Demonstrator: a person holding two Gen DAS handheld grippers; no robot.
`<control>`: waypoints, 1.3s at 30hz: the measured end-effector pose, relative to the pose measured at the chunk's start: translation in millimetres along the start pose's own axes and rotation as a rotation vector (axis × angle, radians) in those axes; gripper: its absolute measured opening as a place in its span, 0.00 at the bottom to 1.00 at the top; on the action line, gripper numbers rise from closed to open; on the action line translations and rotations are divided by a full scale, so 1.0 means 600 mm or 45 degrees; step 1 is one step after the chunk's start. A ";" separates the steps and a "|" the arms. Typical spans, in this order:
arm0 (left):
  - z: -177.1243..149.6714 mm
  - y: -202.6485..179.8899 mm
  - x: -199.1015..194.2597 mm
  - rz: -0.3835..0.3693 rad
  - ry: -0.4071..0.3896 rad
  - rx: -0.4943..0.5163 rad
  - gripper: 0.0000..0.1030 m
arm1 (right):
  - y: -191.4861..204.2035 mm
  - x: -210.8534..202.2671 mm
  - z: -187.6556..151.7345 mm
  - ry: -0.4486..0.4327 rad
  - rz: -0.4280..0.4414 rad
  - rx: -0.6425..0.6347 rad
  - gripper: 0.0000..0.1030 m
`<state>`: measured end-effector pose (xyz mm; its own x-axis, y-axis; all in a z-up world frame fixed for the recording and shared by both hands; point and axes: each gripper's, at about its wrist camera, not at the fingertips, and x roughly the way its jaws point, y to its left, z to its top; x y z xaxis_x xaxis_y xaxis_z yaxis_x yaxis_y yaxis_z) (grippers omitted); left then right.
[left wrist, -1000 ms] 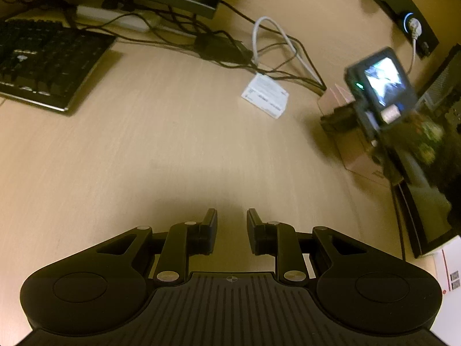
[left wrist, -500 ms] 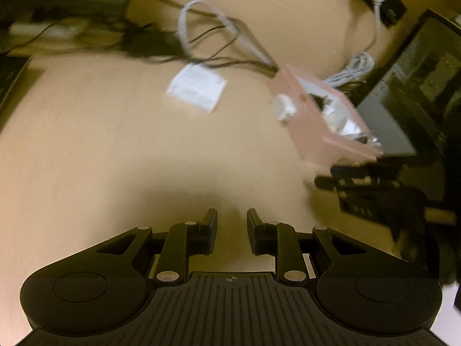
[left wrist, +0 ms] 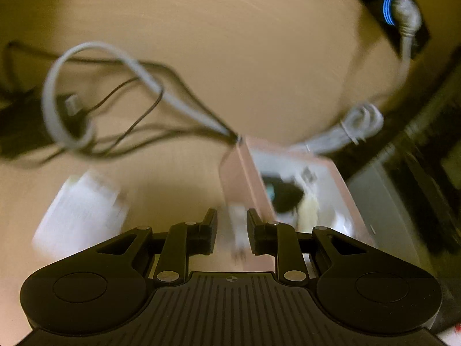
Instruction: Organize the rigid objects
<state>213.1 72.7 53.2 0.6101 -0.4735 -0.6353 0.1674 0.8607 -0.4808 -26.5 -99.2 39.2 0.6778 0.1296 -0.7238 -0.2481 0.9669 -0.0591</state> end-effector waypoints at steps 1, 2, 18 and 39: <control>0.011 -0.003 0.024 0.030 -0.004 0.016 0.24 | -0.003 -0.001 -0.006 0.007 0.005 0.017 0.54; 0.020 -0.006 0.048 0.065 0.004 0.042 0.23 | -0.006 -0.002 -0.011 0.014 0.012 0.031 0.54; -0.114 0.022 -0.005 -0.181 0.265 0.073 0.19 | -0.053 0.009 -0.035 0.006 0.088 0.118 0.59; -0.261 0.206 -0.370 0.264 -0.093 -0.209 0.19 | 0.231 0.252 0.287 -0.161 0.093 0.272 0.84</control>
<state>-23.1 254.8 40.2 0.6734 -0.2705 -0.6880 -0.0911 0.8932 -0.4403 160.6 92.4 40.0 0.7477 0.2142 -0.6285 -0.1568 0.9767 0.1463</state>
